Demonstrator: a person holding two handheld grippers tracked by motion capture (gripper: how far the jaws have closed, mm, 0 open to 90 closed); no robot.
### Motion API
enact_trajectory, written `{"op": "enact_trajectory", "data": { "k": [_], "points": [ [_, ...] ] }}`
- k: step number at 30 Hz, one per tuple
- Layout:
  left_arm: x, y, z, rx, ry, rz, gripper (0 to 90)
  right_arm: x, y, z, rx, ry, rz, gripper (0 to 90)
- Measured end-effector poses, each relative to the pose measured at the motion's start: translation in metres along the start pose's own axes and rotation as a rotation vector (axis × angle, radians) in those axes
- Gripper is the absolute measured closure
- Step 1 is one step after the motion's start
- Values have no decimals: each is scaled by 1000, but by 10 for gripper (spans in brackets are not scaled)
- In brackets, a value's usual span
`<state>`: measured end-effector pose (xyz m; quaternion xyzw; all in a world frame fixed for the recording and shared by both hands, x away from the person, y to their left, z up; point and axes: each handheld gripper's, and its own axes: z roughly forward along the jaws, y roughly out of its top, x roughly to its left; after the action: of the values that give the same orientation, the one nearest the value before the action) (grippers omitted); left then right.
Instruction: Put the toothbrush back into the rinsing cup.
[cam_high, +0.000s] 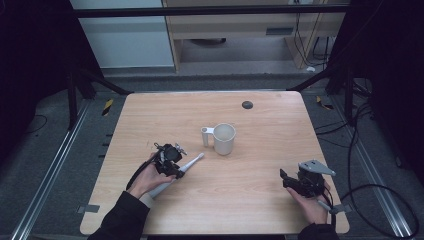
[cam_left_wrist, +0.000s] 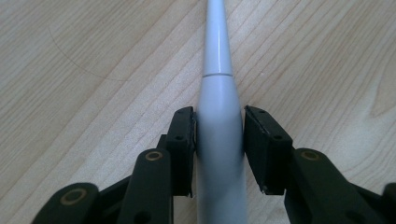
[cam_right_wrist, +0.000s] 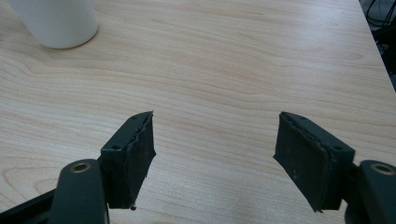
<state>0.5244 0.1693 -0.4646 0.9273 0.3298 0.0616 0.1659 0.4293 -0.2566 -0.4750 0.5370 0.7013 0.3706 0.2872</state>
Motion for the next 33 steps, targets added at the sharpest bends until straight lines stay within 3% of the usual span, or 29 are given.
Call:
{"op": "enact_trajectory", "data": {
  "k": [15,25,33],
  "points": [
    [1,-1,-1,2,-2,-13,665,-1,0,0,-4,-3,-3,284],
    [-1,-4,-30,-99,21,-20,668,-2,0,-1,-2,-4,-1,284],
    [0,-6,-42,-135,29,-31,669,-1,-1,-1,-2,-4,0,284]
  ]
}}
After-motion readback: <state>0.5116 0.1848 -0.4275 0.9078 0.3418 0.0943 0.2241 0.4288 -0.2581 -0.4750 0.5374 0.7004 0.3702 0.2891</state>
